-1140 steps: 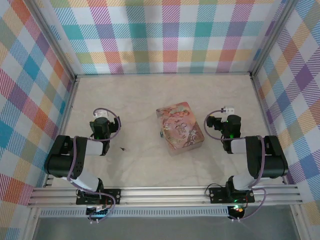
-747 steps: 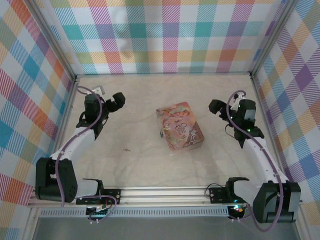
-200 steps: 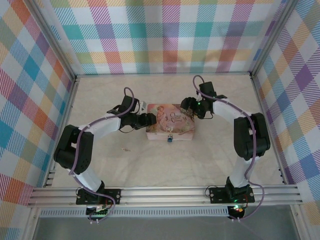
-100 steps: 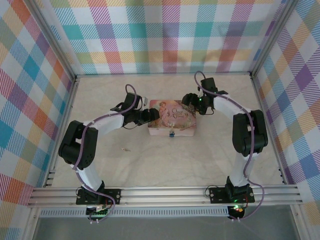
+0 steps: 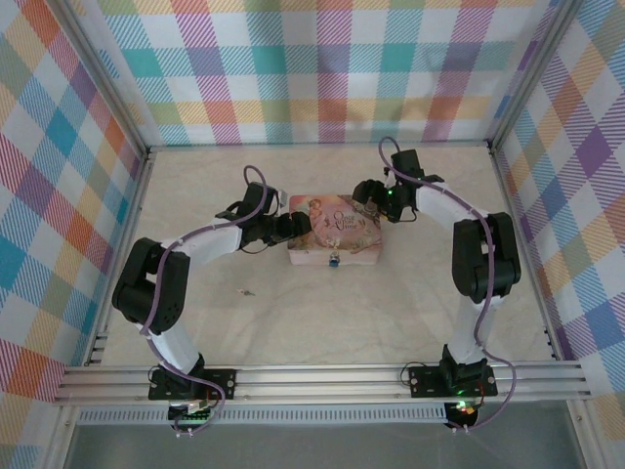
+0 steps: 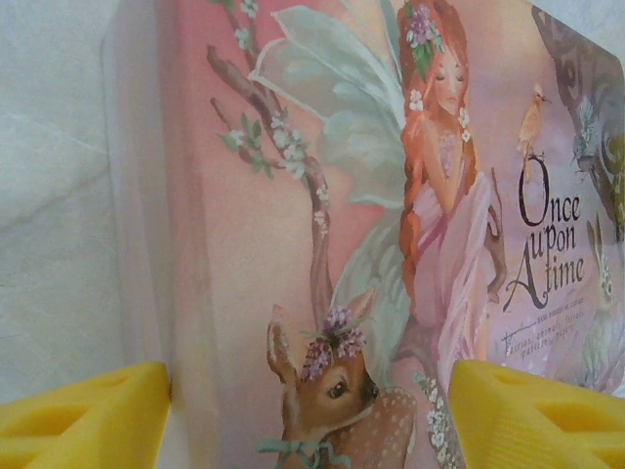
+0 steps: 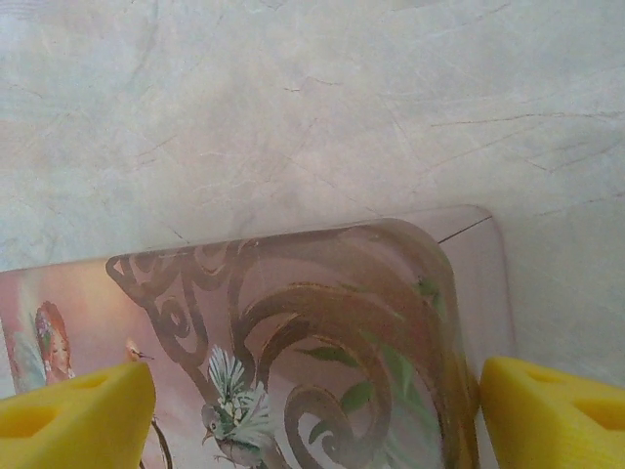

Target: Unlock a padlock with a key

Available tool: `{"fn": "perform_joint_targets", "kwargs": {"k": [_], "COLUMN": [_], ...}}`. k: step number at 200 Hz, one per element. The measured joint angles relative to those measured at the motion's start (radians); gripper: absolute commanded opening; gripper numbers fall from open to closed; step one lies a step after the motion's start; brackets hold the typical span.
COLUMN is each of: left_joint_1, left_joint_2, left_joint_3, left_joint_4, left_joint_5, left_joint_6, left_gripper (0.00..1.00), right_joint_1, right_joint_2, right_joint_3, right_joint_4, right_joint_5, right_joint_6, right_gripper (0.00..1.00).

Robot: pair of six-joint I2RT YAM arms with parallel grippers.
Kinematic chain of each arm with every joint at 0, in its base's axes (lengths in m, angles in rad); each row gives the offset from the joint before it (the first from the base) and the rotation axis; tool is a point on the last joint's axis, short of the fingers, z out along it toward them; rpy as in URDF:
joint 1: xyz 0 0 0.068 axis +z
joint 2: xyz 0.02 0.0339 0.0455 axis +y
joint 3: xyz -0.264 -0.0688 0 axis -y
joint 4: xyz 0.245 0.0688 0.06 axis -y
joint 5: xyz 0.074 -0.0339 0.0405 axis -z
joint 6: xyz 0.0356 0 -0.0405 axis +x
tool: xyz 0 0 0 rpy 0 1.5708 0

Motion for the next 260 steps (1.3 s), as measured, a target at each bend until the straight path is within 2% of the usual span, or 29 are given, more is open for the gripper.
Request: {"fn": "perform_joint_targets", "kwargs": {"k": [84,139,165,205,225,260], "left_joint_1": [-0.003,0.002,0.002,0.002,0.0,-0.016], "left_joint_2": [-0.058,-0.153,-0.224,-0.332,-0.408,-0.484], "left_joint_3": [-0.01,-0.049,-0.051,-0.069,-0.129,-0.22], "left_joint_4": [-0.003,-0.061,-0.181,-0.417,-0.499,-0.608], "left_joint_5": [-0.056,-0.142,-0.23,-0.373,-0.414,-0.448], "left_joint_6": [-0.007,-0.007,-0.007,-0.04,-0.097,-0.258], "left_gripper": [0.84,0.81,0.8,0.73,0.65,0.62], "right_joint_1": [0.002,-0.014,-0.016,0.004,0.066,0.212], "right_joint_2": [0.018,-0.003,-0.098,-0.324,-0.414,-0.501], "right_joint_3": [0.029,0.027,-0.015,-0.145,-0.206,-0.289], "right_joint_4": [-0.019,-0.077,-0.104,-0.13,-0.145,-0.177], "right_joint_5": [-0.023,0.029,0.082,0.137,0.161,0.186], "right_joint_6": [-0.003,-0.022,-0.042,-0.076,-0.09,-0.096], "right_gripper": [0.93,0.92,0.89,0.87,0.87,0.87]}}
